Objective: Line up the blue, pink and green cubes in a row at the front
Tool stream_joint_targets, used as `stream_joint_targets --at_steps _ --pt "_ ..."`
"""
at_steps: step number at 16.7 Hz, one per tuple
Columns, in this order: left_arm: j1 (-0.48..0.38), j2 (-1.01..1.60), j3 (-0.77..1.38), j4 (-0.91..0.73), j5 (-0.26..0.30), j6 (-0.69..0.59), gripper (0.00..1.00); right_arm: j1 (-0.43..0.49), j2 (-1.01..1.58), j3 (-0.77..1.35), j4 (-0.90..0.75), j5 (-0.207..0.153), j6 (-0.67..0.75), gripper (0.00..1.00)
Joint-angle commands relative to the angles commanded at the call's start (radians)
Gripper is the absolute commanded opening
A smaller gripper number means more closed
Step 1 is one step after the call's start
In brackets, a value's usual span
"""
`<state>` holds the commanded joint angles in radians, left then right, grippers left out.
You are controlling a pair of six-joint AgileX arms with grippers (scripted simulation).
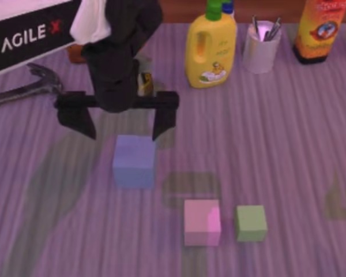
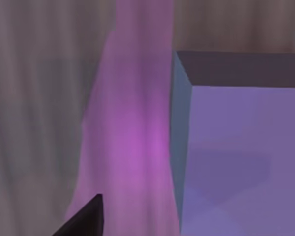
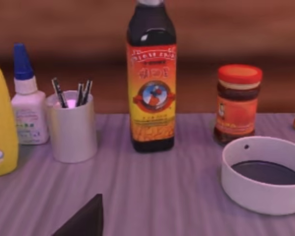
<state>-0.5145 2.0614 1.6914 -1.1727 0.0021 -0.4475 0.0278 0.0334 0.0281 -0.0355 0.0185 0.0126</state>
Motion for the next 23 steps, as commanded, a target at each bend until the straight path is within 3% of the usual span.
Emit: stream_joint_targets --at_steps 3,9,16,21,23 --pt "-0.013 0.047 0.044 -0.024 0.000 -0.011 1.00 -0.018 -0.033 -0.028 0.035 -0.019 -0.013 1.00" --pt "-0.009 0.052 0.029 -0.007 0.000 -0.009 1.00 -0.018 -0.033 -0.028 0.035 -0.019 -0.013 1.00" --pt "-0.010 0.136 -0.143 0.257 0.001 -0.007 1.00 -0.018 -0.033 -0.028 0.035 -0.019 -0.013 1.00" --pt "-0.011 0.149 -0.165 0.286 0.001 -0.008 1.00 -0.018 -0.033 -0.028 0.035 -0.019 -0.013 1.00" --pt "-0.011 0.149 -0.165 0.286 0.001 -0.008 0.85 -0.018 -0.033 -0.028 0.035 -0.019 -0.013 1.00"
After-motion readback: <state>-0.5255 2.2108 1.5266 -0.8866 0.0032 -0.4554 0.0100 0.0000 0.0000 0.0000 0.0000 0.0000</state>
